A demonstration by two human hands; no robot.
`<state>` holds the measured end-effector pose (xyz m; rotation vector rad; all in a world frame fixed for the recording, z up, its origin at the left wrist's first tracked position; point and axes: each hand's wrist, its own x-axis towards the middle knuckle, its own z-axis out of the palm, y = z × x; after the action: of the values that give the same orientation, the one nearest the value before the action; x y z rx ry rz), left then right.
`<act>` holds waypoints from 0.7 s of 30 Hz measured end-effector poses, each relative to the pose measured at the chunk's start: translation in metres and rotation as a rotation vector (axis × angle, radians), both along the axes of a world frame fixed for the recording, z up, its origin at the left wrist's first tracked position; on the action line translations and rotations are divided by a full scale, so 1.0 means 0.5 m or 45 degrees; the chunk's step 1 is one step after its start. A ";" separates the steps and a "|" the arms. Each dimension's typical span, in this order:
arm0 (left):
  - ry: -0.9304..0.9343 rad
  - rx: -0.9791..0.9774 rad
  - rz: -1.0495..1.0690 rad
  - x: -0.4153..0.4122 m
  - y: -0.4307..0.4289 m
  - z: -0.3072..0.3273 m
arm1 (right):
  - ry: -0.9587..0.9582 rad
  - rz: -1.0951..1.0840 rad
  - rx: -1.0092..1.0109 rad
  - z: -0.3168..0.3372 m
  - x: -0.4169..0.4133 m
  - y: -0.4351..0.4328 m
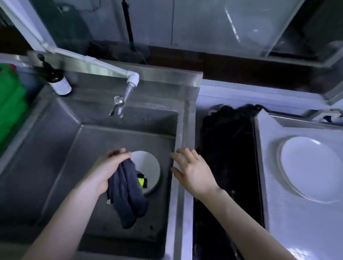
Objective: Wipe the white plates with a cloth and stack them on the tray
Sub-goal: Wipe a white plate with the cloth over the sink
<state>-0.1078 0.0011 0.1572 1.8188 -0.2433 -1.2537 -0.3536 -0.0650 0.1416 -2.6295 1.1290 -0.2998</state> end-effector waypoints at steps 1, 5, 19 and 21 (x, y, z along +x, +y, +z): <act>0.060 0.064 0.000 0.033 0.001 -0.025 | 0.021 -0.012 0.061 -0.023 0.033 0.003; 0.231 0.350 -0.078 0.130 -0.004 -0.127 | 0.182 -0.103 0.387 -0.124 0.138 0.007; 0.164 0.524 -0.273 0.192 -0.095 -0.428 | 0.401 -0.540 0.960 -0.417 0.272 -0.054; 0.102 0.533 -0.307 0.196 -0.105 -0.441 | 0.409 -0.581 0.984 -0.434 0.276 -0.061</act>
<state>-0.0096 -0.0513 -0.0632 2.1320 -0.1671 -1.6382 -0.2157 -0.0955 -0.0752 -1.7604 1.5472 0.4201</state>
